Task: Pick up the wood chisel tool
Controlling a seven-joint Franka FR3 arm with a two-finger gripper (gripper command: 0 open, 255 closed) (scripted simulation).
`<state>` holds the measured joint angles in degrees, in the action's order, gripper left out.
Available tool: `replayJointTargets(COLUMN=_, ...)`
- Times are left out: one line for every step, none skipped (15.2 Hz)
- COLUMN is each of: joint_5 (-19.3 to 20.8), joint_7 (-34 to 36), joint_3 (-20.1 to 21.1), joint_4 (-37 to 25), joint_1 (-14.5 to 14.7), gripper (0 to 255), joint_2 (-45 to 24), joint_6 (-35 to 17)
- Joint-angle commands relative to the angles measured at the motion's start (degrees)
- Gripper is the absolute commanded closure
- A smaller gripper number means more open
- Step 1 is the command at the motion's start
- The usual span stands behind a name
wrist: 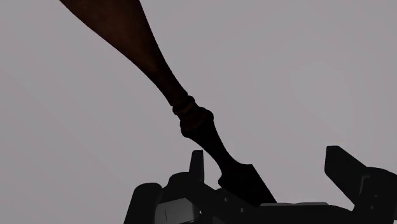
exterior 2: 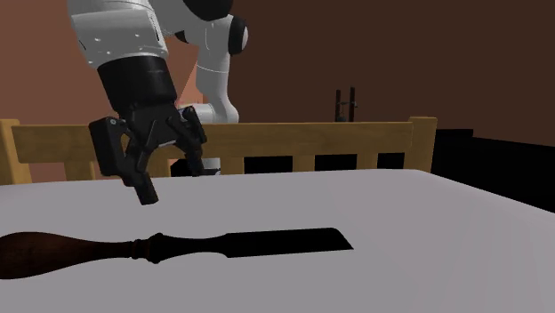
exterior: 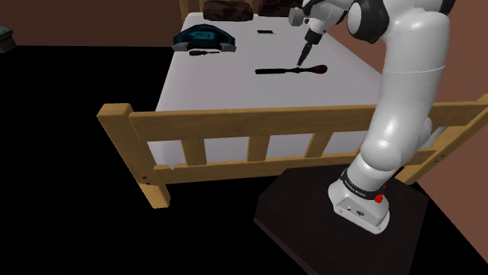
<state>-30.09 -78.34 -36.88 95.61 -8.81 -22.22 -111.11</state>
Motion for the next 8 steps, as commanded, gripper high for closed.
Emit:
replayJointTargets(joint_5=-2.6, joint_7=-2.2, joint_3=1.0, joint_4=-4.9, joint_1=-2.8, gripper=0, joint_2=-4.8, joint_6=1.4)
replayJointTargets(joint_5=-3.7, joint_7=-3.0, joint_3=1.6, joint_4=-8.0, joint_1=-4.4, gripper=0, joint_2=-7.4, joint_6=2.4)
replayJointTargets(joint_5=-4.6, joint_7=-3.6, joint_3=2.2, joint_4=-10.8, joint_1=-5.9, gripper=0, joint_2=-9.7, joint_6=3.3)
replayJointTargets(joint_5=-4.8, joint_7=-3.8, joint_3=2.4, joint_4=-10.4, joint_1=-5.9, gripper=0, joint_2=-10.0, joint_6=2.7)
replayJointTargets(joint_5=-5.0, joint_7=-4.1, joint_3=2.5, joint_4=-10.0, joint_1=-6.0, gripper=0, joint_2=-10.2, joint_6=2.1)
replayJointTargets(joint_5=-5.2, joint_7=-4.3, joint_3=2.6, joint_4=-9.6, joint_1=-6.0, gripper=0, joint_2=-10.5, joint_6=1.6)
replayJointTargets(joint_5=-5.4, joint_7=-4.6, joint_3=2.8, joint_4=-9.2, joint_1=-6.0, gripper=0, joint_2=-10.7, joint_6=1.0)
replayJointTargets(joint_5=-5.6, joint_7=-4.9, joint_3=2.9, joint_4=-8.9, joint_1=-6.0, gripper=0, joint_2=-11.0, joint_6=0.5)
